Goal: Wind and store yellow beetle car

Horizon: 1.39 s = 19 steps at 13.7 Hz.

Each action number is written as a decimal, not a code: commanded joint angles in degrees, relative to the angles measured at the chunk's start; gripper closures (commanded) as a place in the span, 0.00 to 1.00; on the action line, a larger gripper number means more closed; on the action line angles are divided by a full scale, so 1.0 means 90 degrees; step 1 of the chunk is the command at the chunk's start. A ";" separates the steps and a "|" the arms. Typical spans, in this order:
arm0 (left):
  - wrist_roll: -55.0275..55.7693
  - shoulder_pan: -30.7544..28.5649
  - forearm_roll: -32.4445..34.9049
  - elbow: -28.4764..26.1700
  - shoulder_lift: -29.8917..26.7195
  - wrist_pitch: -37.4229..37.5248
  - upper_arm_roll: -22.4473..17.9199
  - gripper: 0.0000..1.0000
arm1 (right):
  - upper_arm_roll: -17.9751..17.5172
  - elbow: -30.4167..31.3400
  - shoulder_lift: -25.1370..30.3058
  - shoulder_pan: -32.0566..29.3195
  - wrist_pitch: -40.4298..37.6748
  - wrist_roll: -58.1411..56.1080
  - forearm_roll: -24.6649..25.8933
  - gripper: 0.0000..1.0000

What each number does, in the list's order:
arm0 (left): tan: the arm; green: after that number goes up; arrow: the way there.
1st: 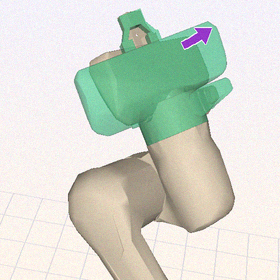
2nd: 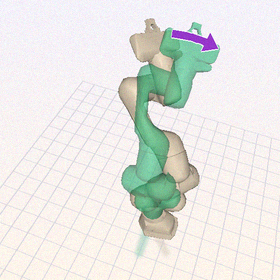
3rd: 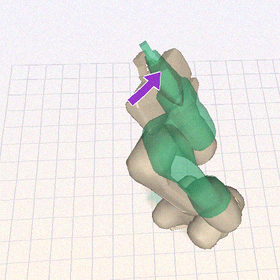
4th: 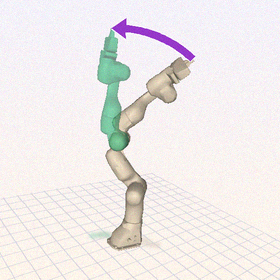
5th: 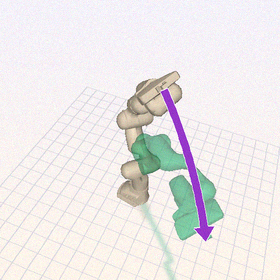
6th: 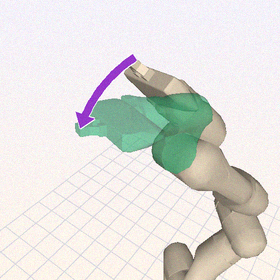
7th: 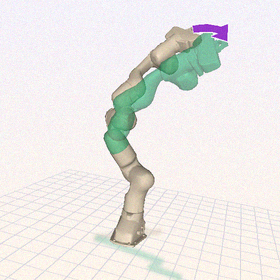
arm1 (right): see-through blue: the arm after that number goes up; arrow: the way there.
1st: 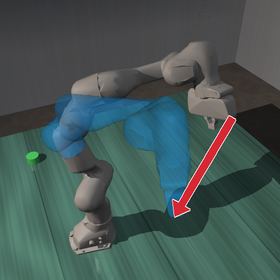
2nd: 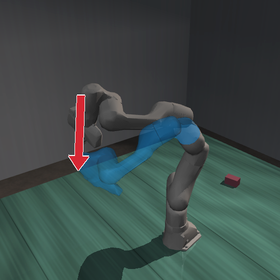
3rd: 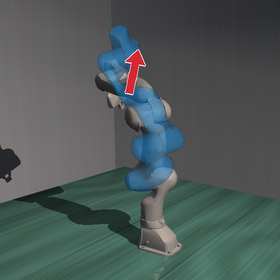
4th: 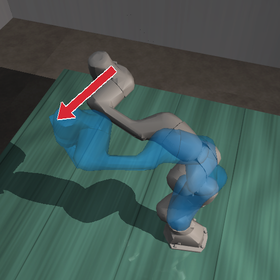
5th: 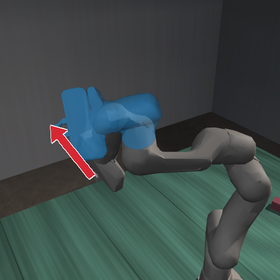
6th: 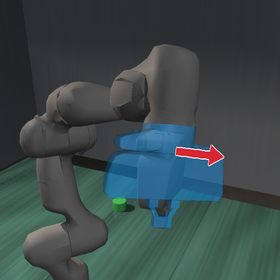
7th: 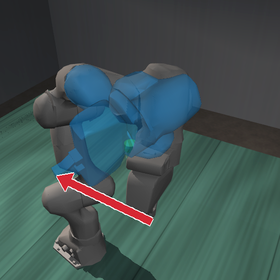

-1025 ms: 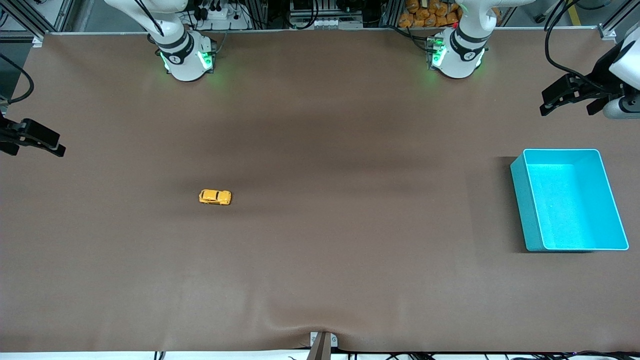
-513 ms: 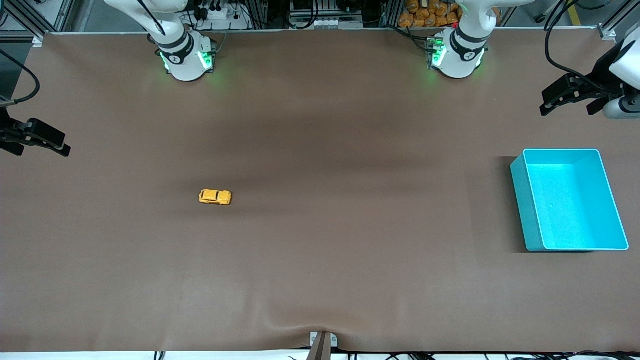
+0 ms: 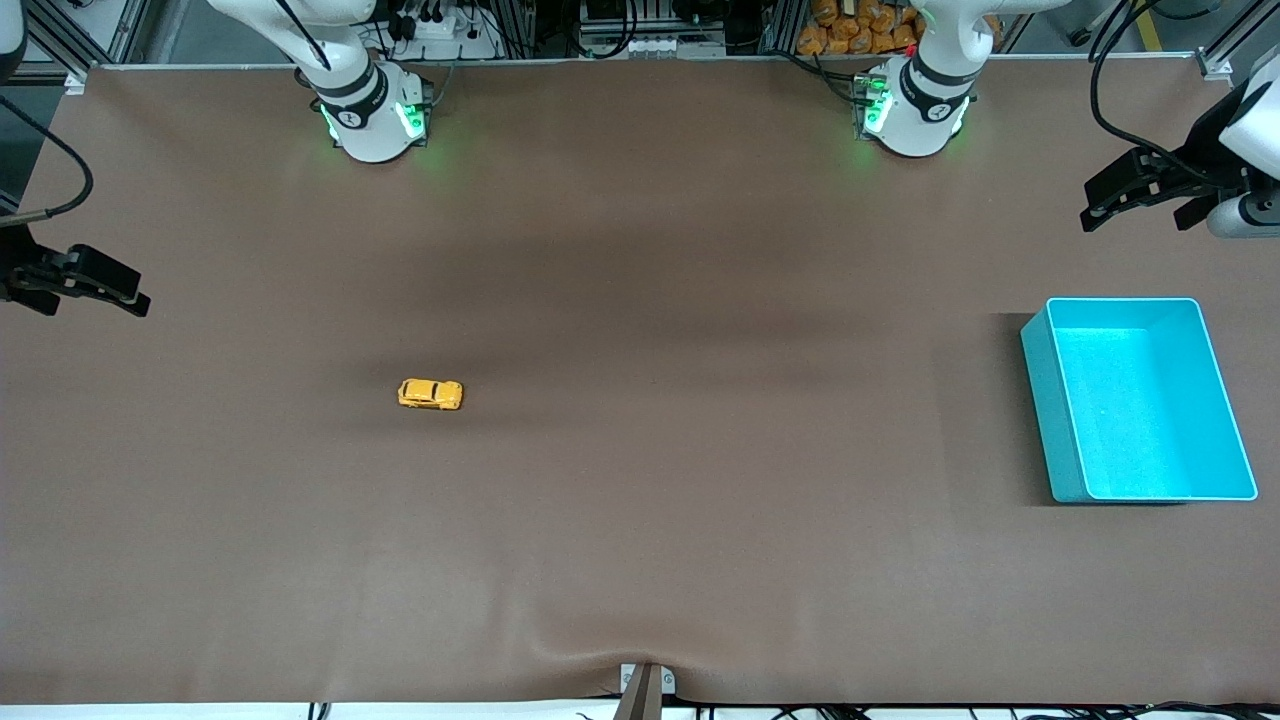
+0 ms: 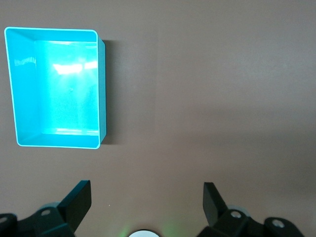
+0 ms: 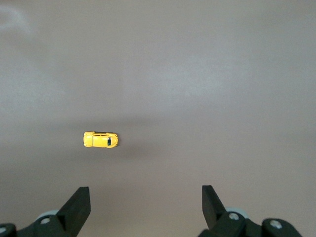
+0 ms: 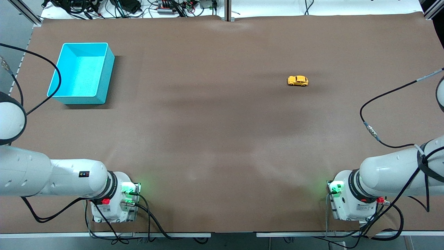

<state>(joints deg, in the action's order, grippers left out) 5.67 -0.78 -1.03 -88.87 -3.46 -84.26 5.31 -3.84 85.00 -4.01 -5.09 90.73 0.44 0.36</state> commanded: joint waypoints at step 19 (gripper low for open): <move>0.0024 -0.0011 0.0075 0.0041 0.0013 0.0114 0.0025 0.00 | 0.0368 0.1083 0.0826 0.0292 0.0124 -0.0068 0.0019 0.00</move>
<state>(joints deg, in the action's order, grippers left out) 5.71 -0.78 -1.03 -88.92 -3.42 -84.02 5.30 -1.15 94.44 2.60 -3.19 91.73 0.32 0.37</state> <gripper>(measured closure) 0.000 0.000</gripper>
